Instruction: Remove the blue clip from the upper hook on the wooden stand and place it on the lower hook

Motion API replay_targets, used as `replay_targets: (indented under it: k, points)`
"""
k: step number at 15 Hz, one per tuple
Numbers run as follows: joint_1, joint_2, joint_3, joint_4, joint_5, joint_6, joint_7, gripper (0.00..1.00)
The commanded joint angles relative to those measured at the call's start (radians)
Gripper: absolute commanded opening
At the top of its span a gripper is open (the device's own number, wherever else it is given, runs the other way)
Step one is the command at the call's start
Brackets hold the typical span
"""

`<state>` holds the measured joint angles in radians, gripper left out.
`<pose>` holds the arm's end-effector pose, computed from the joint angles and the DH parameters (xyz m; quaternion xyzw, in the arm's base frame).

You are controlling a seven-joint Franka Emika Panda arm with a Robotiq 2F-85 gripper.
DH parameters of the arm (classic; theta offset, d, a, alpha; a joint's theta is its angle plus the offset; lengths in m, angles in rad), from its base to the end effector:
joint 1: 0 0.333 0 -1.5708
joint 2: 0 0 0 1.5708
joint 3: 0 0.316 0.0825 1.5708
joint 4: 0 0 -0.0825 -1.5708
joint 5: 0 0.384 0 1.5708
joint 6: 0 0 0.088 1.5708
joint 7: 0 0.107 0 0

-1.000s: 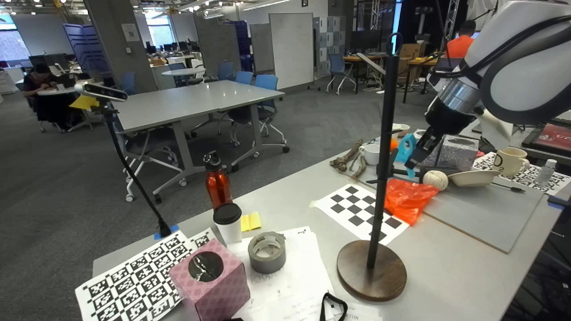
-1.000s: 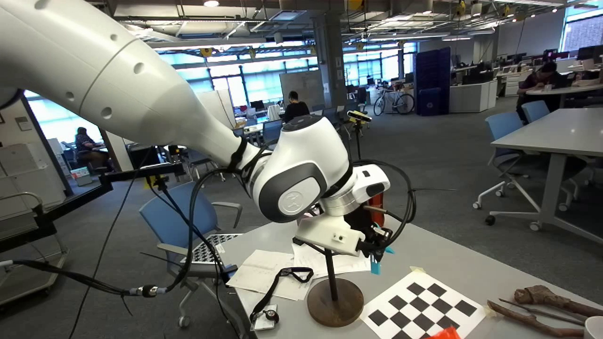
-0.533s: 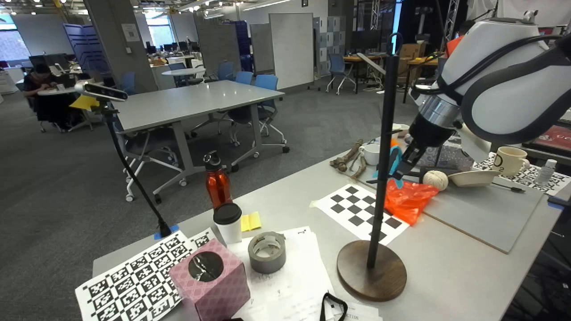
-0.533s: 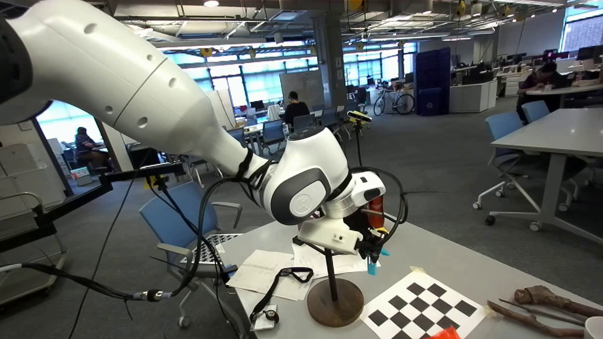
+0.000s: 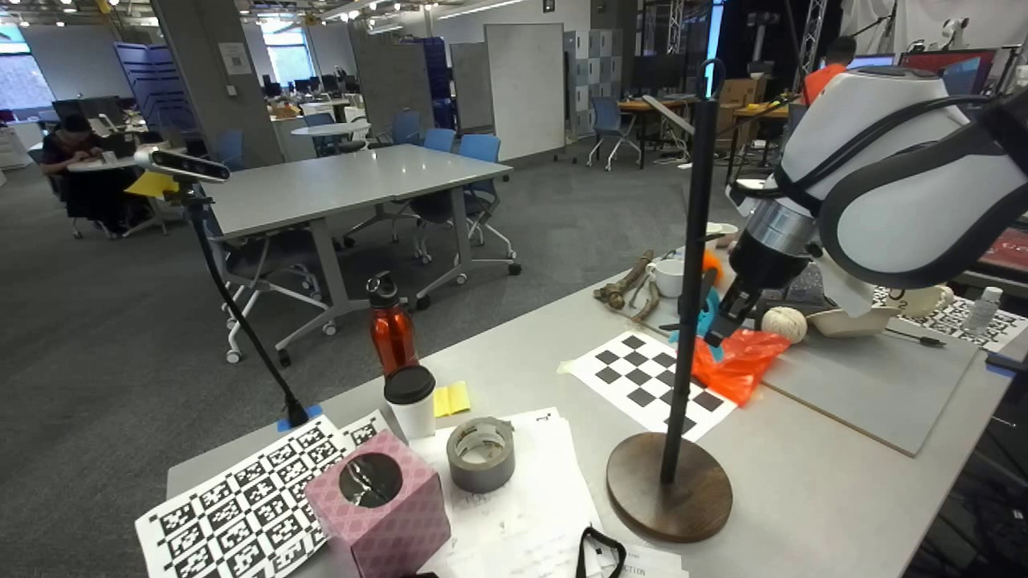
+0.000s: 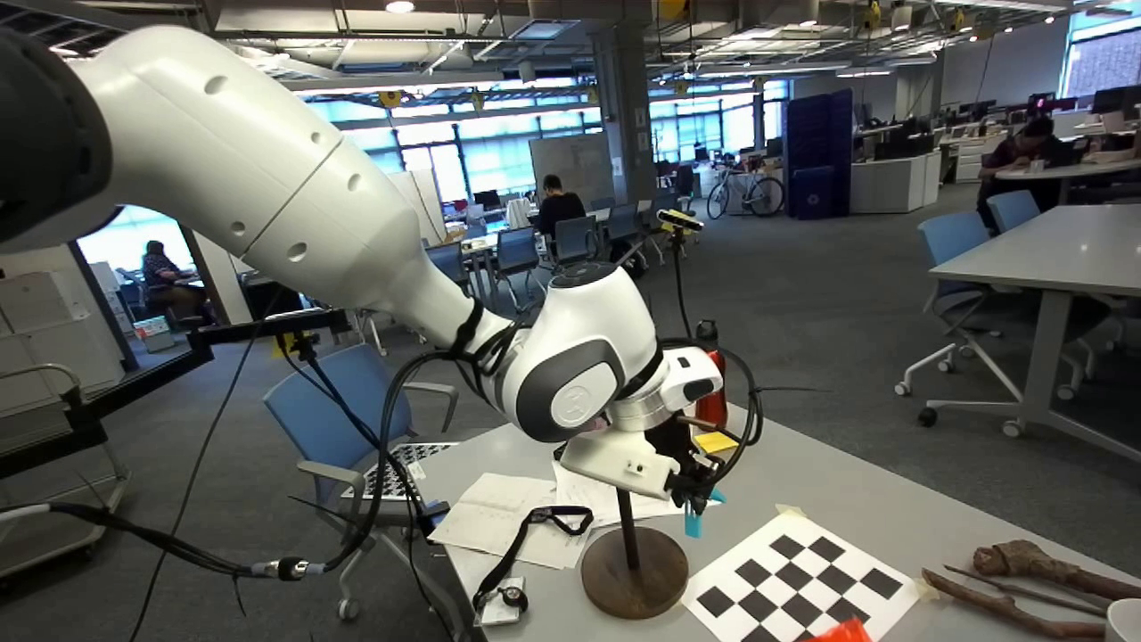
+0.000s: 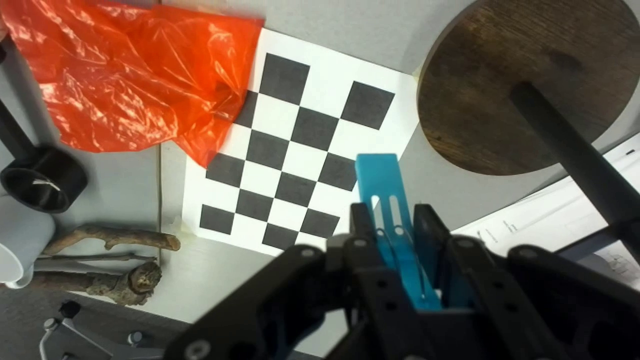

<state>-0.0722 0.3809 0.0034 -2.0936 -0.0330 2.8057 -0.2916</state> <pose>0.6131 -0.0407 0.2725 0.9785 0.1238 0.1608 0.0367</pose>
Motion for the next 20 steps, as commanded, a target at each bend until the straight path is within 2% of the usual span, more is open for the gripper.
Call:
replay_targets:
  k: [1,9,20]
  points:
    - [0.014,0.001,-0.003,-0.008,-0.033,0.004,0.031,0.07]
    - [0.029,0.011,0.001,-0.023,-0.045,0.004,0.027,0.07]
    - [0.061,0.017,-0.038,0.001,-0.162,-0.011,0.057,0.07]
